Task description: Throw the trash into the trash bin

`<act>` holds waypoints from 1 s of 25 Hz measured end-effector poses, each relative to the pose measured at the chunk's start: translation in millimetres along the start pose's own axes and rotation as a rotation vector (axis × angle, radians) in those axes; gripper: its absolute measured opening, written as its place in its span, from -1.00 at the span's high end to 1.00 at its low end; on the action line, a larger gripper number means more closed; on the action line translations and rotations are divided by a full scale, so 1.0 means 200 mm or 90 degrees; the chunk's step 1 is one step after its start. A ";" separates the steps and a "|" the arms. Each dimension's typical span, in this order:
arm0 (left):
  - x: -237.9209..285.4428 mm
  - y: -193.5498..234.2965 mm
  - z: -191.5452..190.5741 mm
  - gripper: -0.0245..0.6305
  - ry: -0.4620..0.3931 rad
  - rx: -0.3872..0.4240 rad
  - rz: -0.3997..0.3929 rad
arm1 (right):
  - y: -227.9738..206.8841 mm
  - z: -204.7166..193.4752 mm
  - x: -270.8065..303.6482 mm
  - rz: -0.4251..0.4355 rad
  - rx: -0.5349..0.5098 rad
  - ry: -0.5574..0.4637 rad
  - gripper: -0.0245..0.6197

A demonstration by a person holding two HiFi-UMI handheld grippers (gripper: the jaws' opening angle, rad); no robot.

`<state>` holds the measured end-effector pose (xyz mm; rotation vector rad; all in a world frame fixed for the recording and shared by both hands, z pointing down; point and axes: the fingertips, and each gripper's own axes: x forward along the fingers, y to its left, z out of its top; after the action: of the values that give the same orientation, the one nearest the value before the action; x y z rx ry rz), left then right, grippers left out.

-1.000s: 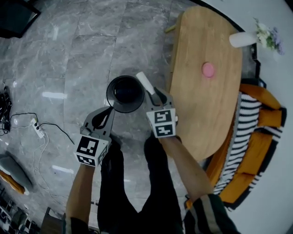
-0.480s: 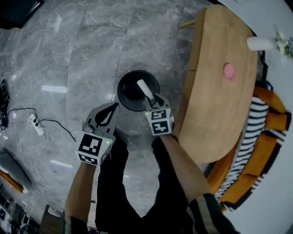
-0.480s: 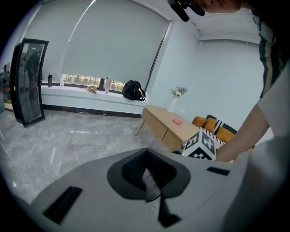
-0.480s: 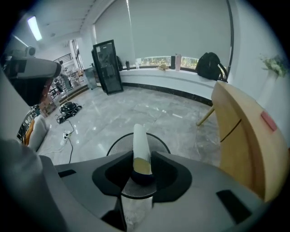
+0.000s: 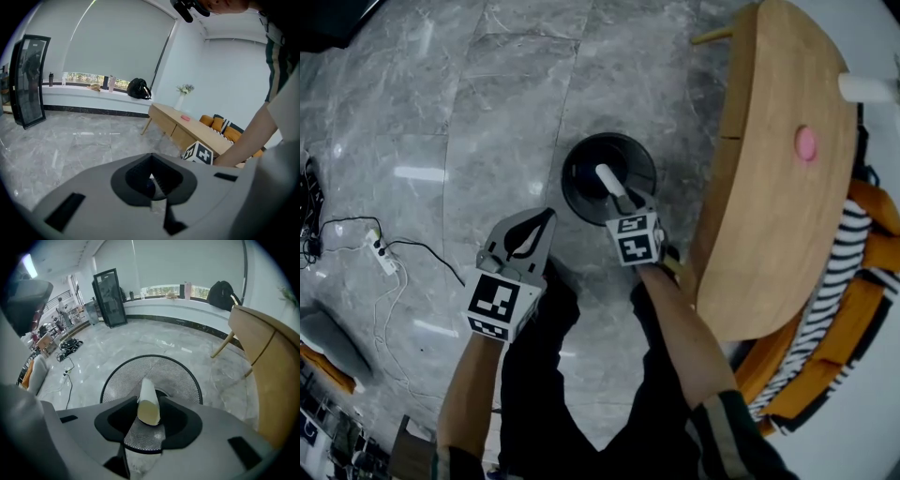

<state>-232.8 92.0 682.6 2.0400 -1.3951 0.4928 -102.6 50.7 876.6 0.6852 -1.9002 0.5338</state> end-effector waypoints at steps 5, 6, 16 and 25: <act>-0.02 0.04 0.03 0.93 -0.002 0.004 0.001 | 0.04 -0.03 -0.01 0.014 0.000 0.020 0.37; -0.03 0.03 0.04 0.93 -0.003 0.002 0.001 | 0.04 -0.03 -0.03 0.015 0.005 0.019 0.37; -0.08 -0.18 0.22 0.93 0.000 0.003 -0.023 | -0.02 0.16 -0.44 0.015 0.003 -0.047 0.92; -0.04 -0.46 0.50 0.93 -0.009 0.016 -0.039 | -0.15 0.36 -0.90 0.060 0.024 -0.137 0.92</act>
<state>-154.8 54.2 578.3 2.1035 -1.3366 0.4718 -69.7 23.9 684.7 0.7027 -2.1360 0.5758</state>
